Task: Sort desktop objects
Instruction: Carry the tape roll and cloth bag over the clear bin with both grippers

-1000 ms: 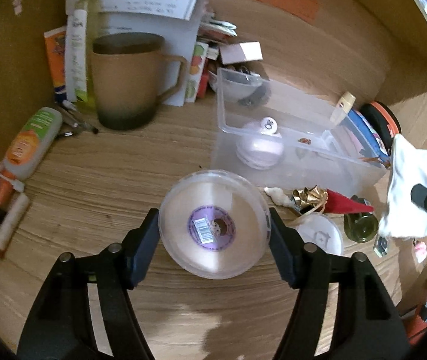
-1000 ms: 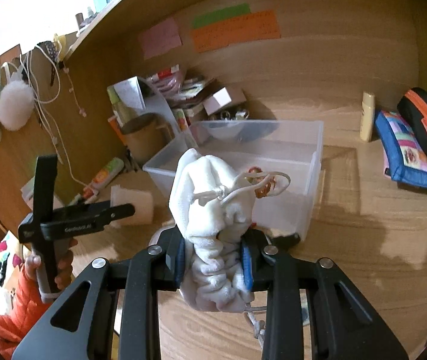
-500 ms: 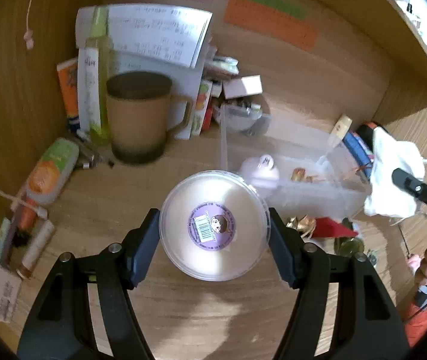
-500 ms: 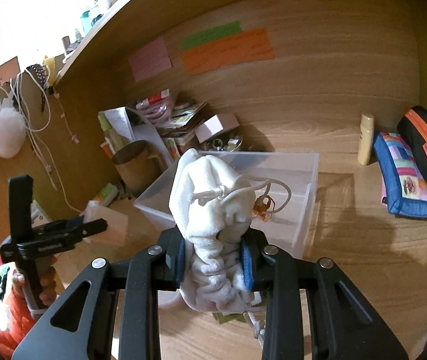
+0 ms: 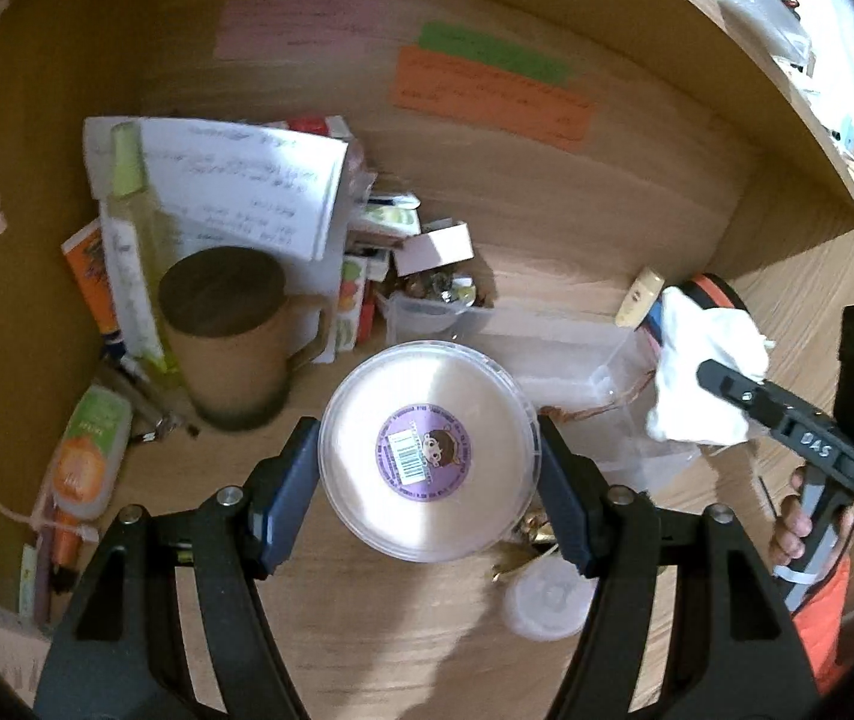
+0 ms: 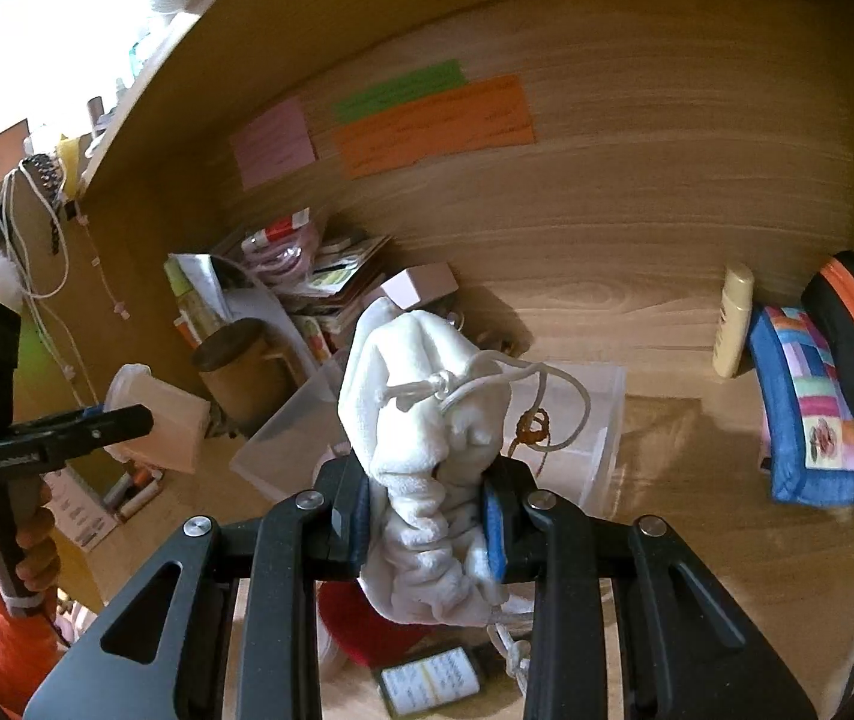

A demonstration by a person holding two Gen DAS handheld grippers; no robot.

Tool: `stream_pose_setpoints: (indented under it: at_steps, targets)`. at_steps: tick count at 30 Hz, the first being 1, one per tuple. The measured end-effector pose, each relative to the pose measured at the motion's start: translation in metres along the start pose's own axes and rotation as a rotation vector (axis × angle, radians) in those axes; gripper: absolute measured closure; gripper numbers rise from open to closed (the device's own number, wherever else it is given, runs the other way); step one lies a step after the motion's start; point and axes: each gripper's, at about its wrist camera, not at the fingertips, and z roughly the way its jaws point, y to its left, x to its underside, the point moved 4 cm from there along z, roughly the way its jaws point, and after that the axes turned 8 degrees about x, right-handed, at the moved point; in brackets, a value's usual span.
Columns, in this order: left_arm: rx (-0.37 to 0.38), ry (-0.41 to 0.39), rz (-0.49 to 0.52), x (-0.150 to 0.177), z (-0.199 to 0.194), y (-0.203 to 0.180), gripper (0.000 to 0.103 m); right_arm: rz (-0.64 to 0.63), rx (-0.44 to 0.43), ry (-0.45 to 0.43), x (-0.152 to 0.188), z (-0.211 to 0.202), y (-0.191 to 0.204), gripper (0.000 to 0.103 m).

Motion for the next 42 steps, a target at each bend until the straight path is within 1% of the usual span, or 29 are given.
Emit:
stream_pose_setpoints:
  at_steps: [5, 10, 13, 16, 17, 19, 24, 31, 33, 36, 39, 42]
  targets:
    - [0.005, 0.015, 0.011, -0.014, 0.018, -0.005, 0.035, -0.007, -0.006, 0.02, -0.009, 0.02, -0.001, 0.077]
    - [0.029, 0.039, 0.022, -0.023, 0.044, -0.014, 0.035, -0.038, -0.005, 0.05, -0.014, 0.042, 0.001, 0.077]
    - [0.027, 0.051, 0.027, -0.028, 0.058, -0.017, 0.035, -0.059, 0.002, 0.069, -0.013, 0.055, 0.003, 0.077]
    - [0.065, 0.069, 0.009, -0.032, 0.074, -0.017, 0.035, -0.057, -0.009, 0.089, -0.01, 0.067, 0.005, 0.077]
    - [0.063, 0.072, 0.011, -0.033, 0.079, -0.017, 0.035, -0.056, -0.012, 0.095, -0.008, 0.071, 0.005, 0.077]
    - [0.038, 0.076, 0.024, -0.036, 0.09, -0.018, 0.035, -0.065, -0.009, 0.113, -0.004, 0.078, 0.006, 0.077]
    - [0.023, 0.1, 0.032, -0.038, 0.114, -0.018, 0.035, -0.096, 0.018, 0.144, 0.004, 0.089, 0.005, 0.077]
    - [-0.087, 0.102, 0.074, -0.038, 0.143, -0.011, 0.035, -0.105, 0.062, 0.177, 0.011, 0.101, -0.005, 0.076]
    - [-0.099, 0.104, 0.083, -0.037, 0.149, -0.01, 0.035, -0.105, 0.082, 0.188, 0.013, 0.104, -0.009, 0.076]
    - [-0.098, 0.113, 0.082, -0.035, 0.156, -0.008, 0.035, -0.115, 0.102, 0.18, 0.012, 0.104, -0.01, 0.076]
    - [-0.128, 0.106, 0.116, -0.034, 0.158, -0.012, 0.035, -0.131, 0.112, 0.18, 0.013, 0.104, -0.008, 0.076]
    - [-0.135, 0.1, 0.14, -0.032, 0.16, -0.015, 0.036, -0.161, 0.135, 0.179, 0.015, 0.105, -0.006, 0.075]
